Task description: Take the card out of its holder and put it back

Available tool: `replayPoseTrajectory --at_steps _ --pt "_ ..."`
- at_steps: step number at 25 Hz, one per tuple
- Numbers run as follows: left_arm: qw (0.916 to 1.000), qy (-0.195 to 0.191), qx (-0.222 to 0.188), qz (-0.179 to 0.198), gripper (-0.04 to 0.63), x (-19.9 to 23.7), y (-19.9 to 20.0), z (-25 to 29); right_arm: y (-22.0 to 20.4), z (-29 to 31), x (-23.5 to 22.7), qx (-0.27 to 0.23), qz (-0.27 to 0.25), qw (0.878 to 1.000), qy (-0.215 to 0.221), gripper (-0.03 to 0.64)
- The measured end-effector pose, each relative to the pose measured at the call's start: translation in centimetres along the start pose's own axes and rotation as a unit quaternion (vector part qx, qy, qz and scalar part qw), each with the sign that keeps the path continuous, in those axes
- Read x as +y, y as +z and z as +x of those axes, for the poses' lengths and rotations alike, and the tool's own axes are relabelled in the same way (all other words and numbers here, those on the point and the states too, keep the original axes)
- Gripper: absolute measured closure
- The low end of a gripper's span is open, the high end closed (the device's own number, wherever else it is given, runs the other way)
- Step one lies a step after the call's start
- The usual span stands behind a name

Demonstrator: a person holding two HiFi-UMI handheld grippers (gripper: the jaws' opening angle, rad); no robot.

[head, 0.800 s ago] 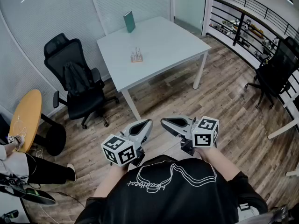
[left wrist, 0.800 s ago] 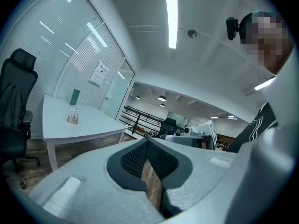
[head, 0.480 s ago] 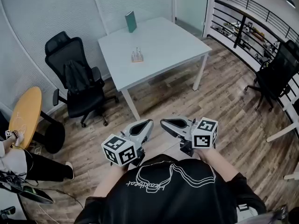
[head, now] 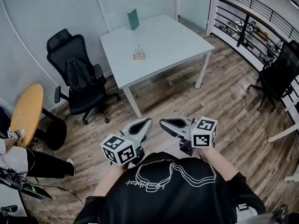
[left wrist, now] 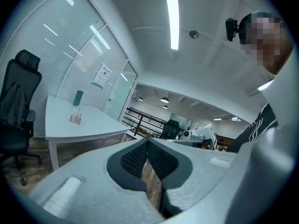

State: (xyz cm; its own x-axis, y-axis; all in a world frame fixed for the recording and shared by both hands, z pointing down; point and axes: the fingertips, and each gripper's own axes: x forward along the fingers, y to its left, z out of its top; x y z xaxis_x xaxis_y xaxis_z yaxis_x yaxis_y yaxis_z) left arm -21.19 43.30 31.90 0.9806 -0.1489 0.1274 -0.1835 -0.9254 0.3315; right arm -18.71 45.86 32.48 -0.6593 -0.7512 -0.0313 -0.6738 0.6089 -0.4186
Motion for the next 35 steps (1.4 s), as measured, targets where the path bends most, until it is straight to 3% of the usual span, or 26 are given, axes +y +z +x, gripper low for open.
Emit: replayPoseTrajectory --at_steps 7,15,27,35 --pt "0.9999 -0.006 0.011 -0.006 0.581 1.9 -0.6 1.5 -0.4 0.1 -2.2 -0.015 0.014 1.000 -0.008 0.607" --pt "0.9996 -0.019 0.017 -0.015 0.581 7.1 0.9 5.7 1.4 2.0 -7.4 -0.019 0.024 1.000 -0.009 0.607" --pt "0.9979 -0.013 0.024 -0.059 0.581 22.9 6.5 14.2 6.8 10.1 -22.2 0.011 0.062 0.998 -0.029 0.607" --pt "0.9981 -0.013 0.030 -0.052 0.581 33.3 11.2 19.9 12.0 15.9 -33.3 0.006 0.064 0.997 -0.049 0.607"
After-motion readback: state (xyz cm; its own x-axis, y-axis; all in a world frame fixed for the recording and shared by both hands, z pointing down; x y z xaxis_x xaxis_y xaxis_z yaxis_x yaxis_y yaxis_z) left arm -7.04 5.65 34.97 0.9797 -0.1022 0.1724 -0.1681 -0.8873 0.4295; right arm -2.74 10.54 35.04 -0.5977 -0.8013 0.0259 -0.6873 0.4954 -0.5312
